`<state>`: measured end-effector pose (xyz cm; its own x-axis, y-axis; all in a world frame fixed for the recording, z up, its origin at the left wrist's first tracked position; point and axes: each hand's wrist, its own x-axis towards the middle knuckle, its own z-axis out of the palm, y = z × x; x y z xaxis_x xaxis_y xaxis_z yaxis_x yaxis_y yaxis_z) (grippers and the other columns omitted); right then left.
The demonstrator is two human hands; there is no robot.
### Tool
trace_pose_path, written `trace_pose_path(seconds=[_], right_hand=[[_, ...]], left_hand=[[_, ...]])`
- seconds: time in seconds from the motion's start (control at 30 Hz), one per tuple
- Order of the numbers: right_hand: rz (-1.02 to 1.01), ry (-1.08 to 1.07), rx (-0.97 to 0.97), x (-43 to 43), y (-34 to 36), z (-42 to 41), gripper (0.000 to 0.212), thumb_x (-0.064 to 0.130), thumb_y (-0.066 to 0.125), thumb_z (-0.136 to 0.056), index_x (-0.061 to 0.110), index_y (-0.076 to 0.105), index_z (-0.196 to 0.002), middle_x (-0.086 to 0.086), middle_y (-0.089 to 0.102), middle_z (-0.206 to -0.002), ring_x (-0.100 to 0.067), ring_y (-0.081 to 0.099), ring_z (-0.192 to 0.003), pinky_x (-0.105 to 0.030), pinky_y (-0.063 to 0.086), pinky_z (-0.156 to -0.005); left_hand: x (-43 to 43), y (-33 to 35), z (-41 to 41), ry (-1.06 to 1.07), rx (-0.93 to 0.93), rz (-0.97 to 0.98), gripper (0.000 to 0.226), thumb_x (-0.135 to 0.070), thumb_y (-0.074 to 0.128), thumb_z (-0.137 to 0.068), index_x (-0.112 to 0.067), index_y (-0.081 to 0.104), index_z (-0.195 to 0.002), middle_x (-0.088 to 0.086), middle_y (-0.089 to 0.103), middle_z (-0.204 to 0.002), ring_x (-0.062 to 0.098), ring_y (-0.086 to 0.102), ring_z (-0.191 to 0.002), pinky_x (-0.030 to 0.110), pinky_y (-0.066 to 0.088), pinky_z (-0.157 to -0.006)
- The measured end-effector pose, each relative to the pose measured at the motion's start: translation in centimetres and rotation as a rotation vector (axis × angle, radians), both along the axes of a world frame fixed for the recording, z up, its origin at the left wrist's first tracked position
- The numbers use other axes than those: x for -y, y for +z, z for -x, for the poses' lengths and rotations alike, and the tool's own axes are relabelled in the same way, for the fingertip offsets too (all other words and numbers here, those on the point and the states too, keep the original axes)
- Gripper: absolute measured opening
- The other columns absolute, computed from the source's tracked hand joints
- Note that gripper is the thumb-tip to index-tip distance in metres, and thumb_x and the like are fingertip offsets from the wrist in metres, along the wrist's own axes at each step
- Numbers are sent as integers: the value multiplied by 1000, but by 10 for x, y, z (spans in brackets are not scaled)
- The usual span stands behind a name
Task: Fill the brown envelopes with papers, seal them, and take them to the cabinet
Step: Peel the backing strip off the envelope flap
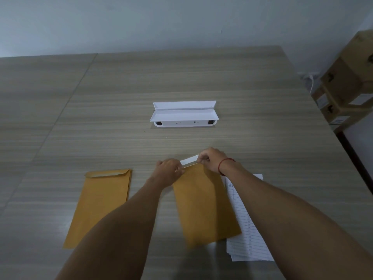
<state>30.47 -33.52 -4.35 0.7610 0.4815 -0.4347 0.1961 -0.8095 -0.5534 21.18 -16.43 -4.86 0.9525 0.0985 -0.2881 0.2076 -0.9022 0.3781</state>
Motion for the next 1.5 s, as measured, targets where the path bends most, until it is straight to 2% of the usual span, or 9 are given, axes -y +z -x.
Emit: trace_pose_path(seconds=[0.27,0.5,0.7,0.83,0.93,1.07,1.17,1.33,1.5], right_hand=[[169,175,25,-5,1,4,37,41,62,-89,27,62,-123,5,61,-129,-20,52,-123,-40,29,-111],[162,176,108,-3,3,4,26,27,59,-92,24,64,-118,3,65,-120,-21,56,-116,-37,28,-106],[146,138,68,-4,-5,5,22,25,60,-92,24,68,-113,2,66,-120,-22,55,-118,-39,27,-108],[122,110,48,-5,-6,8,21,21,61,-92,21,71,-111,1,67,-121,-20,58,-117,-40,34,-110],[78,-17,56,-7,-16,14,19,15,62,-91,18,72,-107,-1,69,-116,-21,63,-109,-37,48,-100],[62,-253,11,-9,-33,23,19,13,65,-87,15,66,-105,-4,66,-113,-23,62,-103,-35,51,-93],[-16,-393,-39,-12,-41,30,28,16,68,-84,15,61,-112,-2,64,-113,-22,61,-104,-34,50,-93],[-54,-389,6,-24,-41,34,28,19,65,-85,21,63,-114,2,67,-111,-19,62,-104,-33,50,-95],[-72,-424,43,-31,-42,35,22,25,67,-86,20,66,-108,2,69,-107,-19,64,-102,-32,49,-93]], left_hand=[[9,1,-1,42,61,12,19,-21,46,-96,-10,60,-101,5,68,-105,25,59,-104,35,31,-94],[8,2,-3,67,130,11,15,-20,50,-93,-13,62,-97,0,63,-109,20,55,-108,30,23,-82],[7,3,-5,30,102,-62,19,-24,48,-95,-17,63,-102,-1,65,-108,19,52,-112,33,26,-93],[3,-2,-4,40,43,-72,17,-25,49,-95,-17,63,-100,-1,65,-107,18,51,-114,33,27,-95],[-1,-11,1,81,40,-45,15,-25,54,-91,-16,63,-100,0,63,-110,20,51,-115,33,31,-97],[-4,-26,11,94,79,-87,45,-36,66,-84,-18,52,-124,0,54,-126,19,49,-119,32,38,-102],[-5,-34,17,98,-4,-74,67,-43,62,-87,-17,36,-142,2,36,-151,20,33,-140,36,31,-114],[-7,-41,22,59,-95,-114,72,-48,42,-96,-14,12,-152,3,4,-162,18,4,-150,38,9,-122],[-10,-44,22,61,-82,-25,73,-44,44,-97,-11,9,-152,6,3,-162,21,3,-150,38,13,-122]])
